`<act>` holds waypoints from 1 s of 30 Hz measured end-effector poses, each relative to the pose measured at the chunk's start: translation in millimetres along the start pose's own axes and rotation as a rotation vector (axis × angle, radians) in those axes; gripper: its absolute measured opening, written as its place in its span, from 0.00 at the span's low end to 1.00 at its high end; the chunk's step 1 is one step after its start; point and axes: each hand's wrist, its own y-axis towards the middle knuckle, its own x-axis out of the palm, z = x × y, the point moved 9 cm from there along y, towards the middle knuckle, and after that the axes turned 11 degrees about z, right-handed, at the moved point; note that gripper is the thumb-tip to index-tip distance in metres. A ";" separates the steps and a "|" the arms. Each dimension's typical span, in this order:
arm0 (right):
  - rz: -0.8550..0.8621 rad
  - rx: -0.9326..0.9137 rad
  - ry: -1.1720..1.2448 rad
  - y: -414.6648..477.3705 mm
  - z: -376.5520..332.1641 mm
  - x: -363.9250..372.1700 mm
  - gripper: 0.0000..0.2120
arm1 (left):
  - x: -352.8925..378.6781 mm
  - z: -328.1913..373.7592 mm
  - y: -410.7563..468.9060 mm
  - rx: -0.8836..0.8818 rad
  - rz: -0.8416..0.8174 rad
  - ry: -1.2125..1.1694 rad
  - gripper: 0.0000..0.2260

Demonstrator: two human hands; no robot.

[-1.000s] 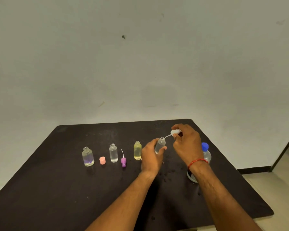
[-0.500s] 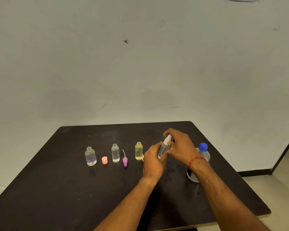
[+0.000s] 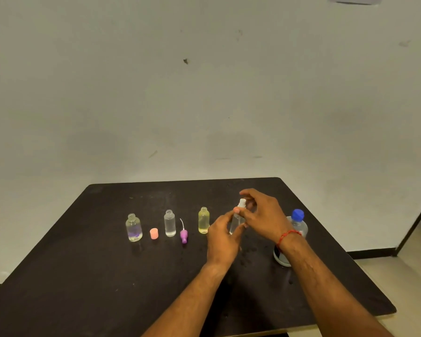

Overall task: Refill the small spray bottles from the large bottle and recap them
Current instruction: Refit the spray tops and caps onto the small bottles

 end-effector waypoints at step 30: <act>0.086 0.071 0.329 -9.3 5.8 4.5 0.28 | -8.0 9.5 -0.6 -0.002 0.013 0.022 0.15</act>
